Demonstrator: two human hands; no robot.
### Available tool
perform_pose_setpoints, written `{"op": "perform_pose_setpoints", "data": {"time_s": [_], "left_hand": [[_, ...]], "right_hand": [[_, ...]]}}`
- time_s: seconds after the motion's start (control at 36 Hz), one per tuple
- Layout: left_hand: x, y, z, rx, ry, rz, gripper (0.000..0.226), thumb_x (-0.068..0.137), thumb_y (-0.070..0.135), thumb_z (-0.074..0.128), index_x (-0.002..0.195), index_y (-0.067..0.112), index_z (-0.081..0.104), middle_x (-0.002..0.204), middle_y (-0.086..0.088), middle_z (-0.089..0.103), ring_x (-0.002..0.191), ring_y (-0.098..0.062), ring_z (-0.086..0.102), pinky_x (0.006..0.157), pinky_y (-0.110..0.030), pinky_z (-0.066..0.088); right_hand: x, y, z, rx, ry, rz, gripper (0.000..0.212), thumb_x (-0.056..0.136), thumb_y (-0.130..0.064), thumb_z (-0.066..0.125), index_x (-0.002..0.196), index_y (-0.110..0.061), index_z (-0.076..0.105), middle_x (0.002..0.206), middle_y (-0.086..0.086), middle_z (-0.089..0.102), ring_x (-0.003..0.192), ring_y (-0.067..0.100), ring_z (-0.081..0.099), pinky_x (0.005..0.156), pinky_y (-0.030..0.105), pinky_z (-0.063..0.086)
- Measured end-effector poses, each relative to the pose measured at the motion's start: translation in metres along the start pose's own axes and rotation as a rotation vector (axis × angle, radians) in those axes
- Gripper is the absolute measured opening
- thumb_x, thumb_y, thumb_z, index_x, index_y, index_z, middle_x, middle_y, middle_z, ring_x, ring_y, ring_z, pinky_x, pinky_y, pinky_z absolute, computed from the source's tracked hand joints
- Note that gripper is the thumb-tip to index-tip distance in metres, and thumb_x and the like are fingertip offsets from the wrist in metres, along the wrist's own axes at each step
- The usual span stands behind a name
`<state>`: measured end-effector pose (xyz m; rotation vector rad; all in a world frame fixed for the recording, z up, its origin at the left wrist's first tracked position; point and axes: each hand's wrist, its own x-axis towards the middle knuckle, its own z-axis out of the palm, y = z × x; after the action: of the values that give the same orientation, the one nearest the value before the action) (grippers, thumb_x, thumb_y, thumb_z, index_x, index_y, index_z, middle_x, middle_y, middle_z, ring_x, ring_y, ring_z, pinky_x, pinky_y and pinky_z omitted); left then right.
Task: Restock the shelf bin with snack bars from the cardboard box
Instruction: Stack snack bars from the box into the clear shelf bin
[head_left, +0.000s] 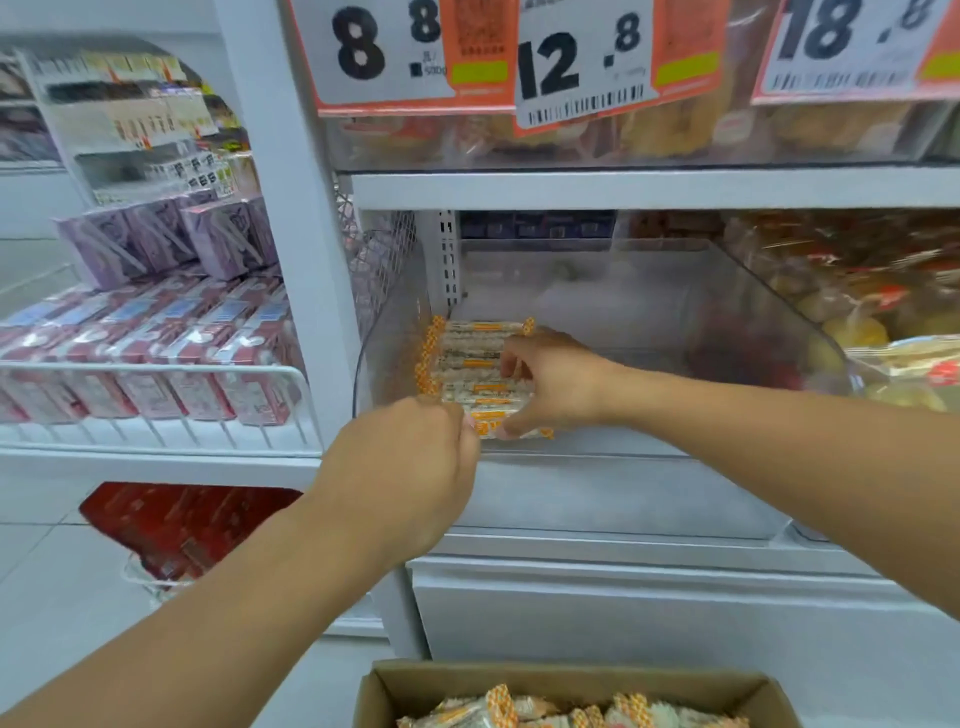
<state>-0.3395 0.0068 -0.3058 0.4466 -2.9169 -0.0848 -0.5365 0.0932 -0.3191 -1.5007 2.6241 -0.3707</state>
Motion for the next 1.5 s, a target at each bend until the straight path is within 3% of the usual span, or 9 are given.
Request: {"op": "perform_pose_setpoints", "data": {"time_s": [0.19,0.36,0.5,0.61,0.78,0.86,0.97,1.33,1.5], "left_hand": [[0.003,-0.002,0.003,-0.076,-0.011,-0.008,0.041,0.106,0.038,0.021,0.069,0.026,0.033,0.077,0.001,0.050,0.075,-0.027,0.055,0.070,-0.039,0.048],[0.002,-0.003,0.004,-0.103,-0.022,0.016,0.041,0.107,0.041,0.019,0.071,0.028,0.033,0.080,0.004,0.052,0.076,-0.022,0.050,0.071,-0.038,0.044],[-0.002,0.001,0.004,-0.057,-0.043,0.071,0.045,0.102,0.054,0.009,0.090,0.031,0.046,0.087,0.007,0.053,0.088,-0.021,0.054,0.075,-0.036,0.042],[0.000,0.005,0.003,-0.070,-0.055,0.042,0.043,0.103,0.053,0.011,0.074,0.030,0.032,0.078,0.008,0.043,0.083,-0.022,0.048,0.073,-0.035,0.035],[0.004,0.007,0.001,-0.049,-0.126,-0.017,0.048,0.105,0.051,0.013,0.072,0.026,0.038,0.074,0.006,0.044,0.082,-0.024,0.047,0.071,-0.034,0.035],[0.006,0.009,0.000,-0.035,-0.148,-0.034,0.047,0.105,0.049,0.014,0.071,0.026,0.037,0.074,0.006,0.045,0.083,-0.024,0.046,0.072,-0.034,0.035],[0.008,0.009,0.000,-0.029,-0.153,-0.034,0.047,0.105,0.050,0.014,0.073,0.026,0.039,0.078,0.007,0.049,0.084,-0.023,0.049,0.073,-0.035,0.038],[0.006,0.010,0.000,-0.053,-0.135,-0.032,0.046,0.105,0.048,0.015,0.072,0.026,0.037,0.074,0.007,0.048,0.081,-0.023,0.051,0.073,-0.036,0.041],[0.007,0.009,0.000,-0.045,-0.141,-0.041,0.046,0.105,0.048,0.016,0.072,0.025,0.038,0.077,0.004,0.050,0.084,-0.025,0.051,0.074,-0.036,0.040]], "right_hand": [[0.009,-0.011,0.005,-0.069,0.032,0.052,0.067,0.058,-0.056,0.089,0.106,-0.027,0.053,0.113,0.001,0.036,0.079,0.019,0.055,0.074,0.032,0.053],[0.004,-0.008,0.004,-0.047,0.001,0.042,0.077,0.055,-0.058,0.090,0.118,-0.030,0.056,0.116,0.001,0.036,0.094,0.025,0.057,0.087,0.036,0.054],[-0.001,-0.007,0.001,-0.002,0.016,0.057,0.080,0.060,-0.048,0.091,0.128,-0.029,0.052,0.124,0.003,0.037,0.103,0.026,0.055,0.091,0.035,0.052],[-0.001,-0.005,0.000,0.082,0.047,0.107,0.076,0.063,-0.040,0.092,0.126,-0.023,0.053,0.117,0.003,0.040,0.094,0.019,0.050,0.066,0.026,0.047],[0.003,-0.012,0.005,0.124,0.018,0.157,0.073,0.067,-0.039,0.090,0.124,-0.016,0.050,0.118,0.007,0.038,0.091,0.022,0.049,0.071,0.029,0.046],[0.004,-0.012,0.003,0.221,-0.021,0.204,0.075,0.065,-0.034,0.093,0.123,-0.019,0.047,0.116,0.004,0.038,0.082,0.016,0.051,0.051,0.027,0.051],[0.000,-0.006,-0.001,0.293,-0.053,0.224,0.075,0.062,-0.036,0.095,0.117,-0.024,0.045,0.115,0.004,0.040,0.079,0.019,0.059,0.045,0.023,0.051],[-0.010,-0.004,-0.015,0.281,-0.040,0.186,0.090,0.058,-0.040,0.097,0.132,-0.023,0.048,0.120,0.003,0.041,0.087,0.019,0.061,0.053,0.030,0.060],[-0.014,-0.005,-0.011,0.335,-0.007,0.214,0.073,0.069,-0.032,0.093,0.127,-0.016,0.053,0.114,0.001,0.048,0.085,0.018,0.063,0.061,0.036,0.063]]}}
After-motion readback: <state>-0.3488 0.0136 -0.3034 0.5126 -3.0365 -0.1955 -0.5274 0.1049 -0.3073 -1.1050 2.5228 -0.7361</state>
